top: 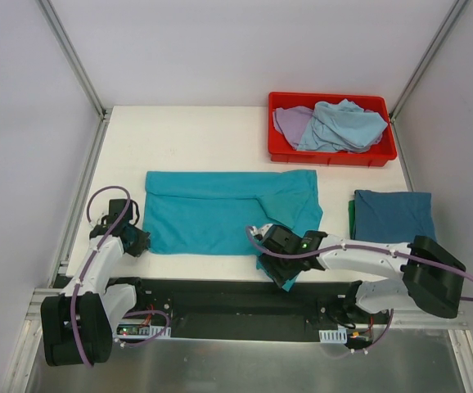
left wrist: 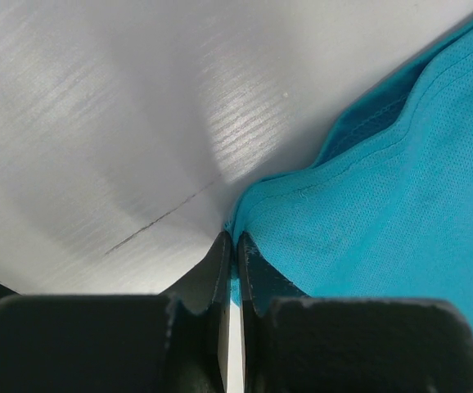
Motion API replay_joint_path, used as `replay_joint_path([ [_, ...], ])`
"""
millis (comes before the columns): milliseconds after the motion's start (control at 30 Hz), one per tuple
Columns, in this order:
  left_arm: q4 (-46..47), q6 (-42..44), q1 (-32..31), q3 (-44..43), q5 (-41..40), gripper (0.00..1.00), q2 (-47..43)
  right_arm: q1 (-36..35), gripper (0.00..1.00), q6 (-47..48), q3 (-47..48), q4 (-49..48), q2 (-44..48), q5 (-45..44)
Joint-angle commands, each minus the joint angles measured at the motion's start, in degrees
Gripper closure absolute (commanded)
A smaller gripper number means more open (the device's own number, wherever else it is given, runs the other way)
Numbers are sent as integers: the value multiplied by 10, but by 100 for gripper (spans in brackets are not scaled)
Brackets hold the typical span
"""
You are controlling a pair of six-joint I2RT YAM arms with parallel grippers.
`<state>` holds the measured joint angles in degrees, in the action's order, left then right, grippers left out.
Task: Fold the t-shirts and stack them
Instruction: Grap the side of the flattened tshirt closest away from the robot with both arms, then fold the other side of the tshirt into a rectangle
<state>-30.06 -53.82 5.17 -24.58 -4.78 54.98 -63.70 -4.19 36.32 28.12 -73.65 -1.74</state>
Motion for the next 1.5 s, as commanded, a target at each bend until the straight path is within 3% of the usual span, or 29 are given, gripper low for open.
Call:
replay_joint_path([
  [0,-5,10,-6,-2,-12,100,-1,-3,42,-36,24,1,-35,-50],
  [133,-6,14,-6,-9,-18,100,3,-4,55,-63,29,16,-56,-74],
  [267,-6,16,-6,-12,-18,100,6,-3,83,-86,32,38,-59,-109],
  [567,-6,29,-5,-35,-15,100,-34,6,87,-72,95,91,-4,-153],
  [833,-6,17,-6,-82,-19,100,-63,94,89,-21,152,99,29,-180],
  [1133,-1,0,-5,-175,-23,100,25,183,89,64,244,84,-16,-165],
  [1467,38,-1,-6,-244,-15,100,167,237,88,96,303,61,-108,-164],
])
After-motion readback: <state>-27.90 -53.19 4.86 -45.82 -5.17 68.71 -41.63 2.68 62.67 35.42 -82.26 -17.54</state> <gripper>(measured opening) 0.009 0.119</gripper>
